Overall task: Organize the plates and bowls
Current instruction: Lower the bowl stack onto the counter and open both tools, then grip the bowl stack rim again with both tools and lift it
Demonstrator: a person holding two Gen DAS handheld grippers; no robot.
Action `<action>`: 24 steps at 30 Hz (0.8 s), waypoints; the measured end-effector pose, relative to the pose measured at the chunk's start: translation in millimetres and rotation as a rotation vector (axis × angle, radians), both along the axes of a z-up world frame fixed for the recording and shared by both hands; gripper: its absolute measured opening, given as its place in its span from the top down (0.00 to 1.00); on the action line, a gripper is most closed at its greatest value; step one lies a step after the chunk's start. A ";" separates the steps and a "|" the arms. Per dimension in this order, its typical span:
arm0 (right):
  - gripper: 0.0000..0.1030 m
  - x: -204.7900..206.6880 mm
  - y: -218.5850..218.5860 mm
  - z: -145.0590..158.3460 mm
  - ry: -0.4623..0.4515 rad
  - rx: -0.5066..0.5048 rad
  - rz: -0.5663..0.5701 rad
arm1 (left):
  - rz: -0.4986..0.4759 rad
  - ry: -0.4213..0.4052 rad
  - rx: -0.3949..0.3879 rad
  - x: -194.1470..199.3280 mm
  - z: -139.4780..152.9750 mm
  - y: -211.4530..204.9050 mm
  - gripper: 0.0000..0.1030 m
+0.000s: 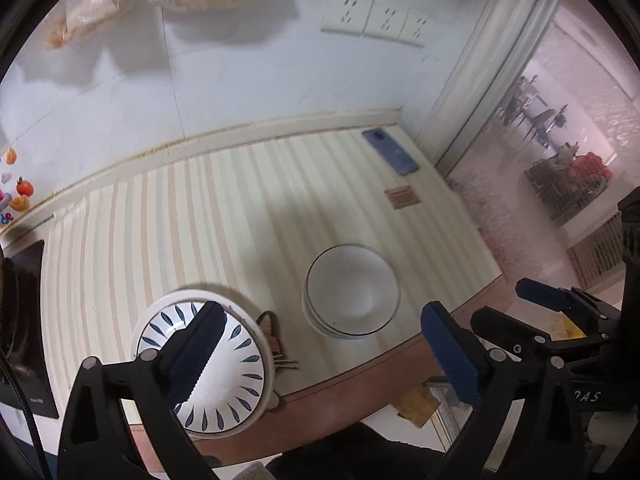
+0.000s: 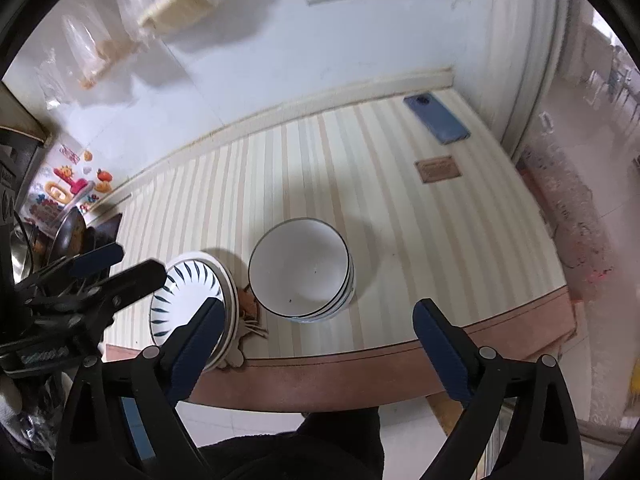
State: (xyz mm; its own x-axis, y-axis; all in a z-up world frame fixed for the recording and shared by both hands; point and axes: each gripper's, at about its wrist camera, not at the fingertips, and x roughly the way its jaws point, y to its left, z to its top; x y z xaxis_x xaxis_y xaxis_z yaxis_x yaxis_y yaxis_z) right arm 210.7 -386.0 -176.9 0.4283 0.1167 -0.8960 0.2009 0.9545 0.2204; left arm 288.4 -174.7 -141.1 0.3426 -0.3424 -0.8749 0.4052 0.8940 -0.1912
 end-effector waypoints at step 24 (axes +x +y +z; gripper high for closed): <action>0.03 25.1 -34.7 -49.4 0.076 0.168 -0.046 | -0.002 0.085 -0.022 45.4 -66.2 -21.1 0.02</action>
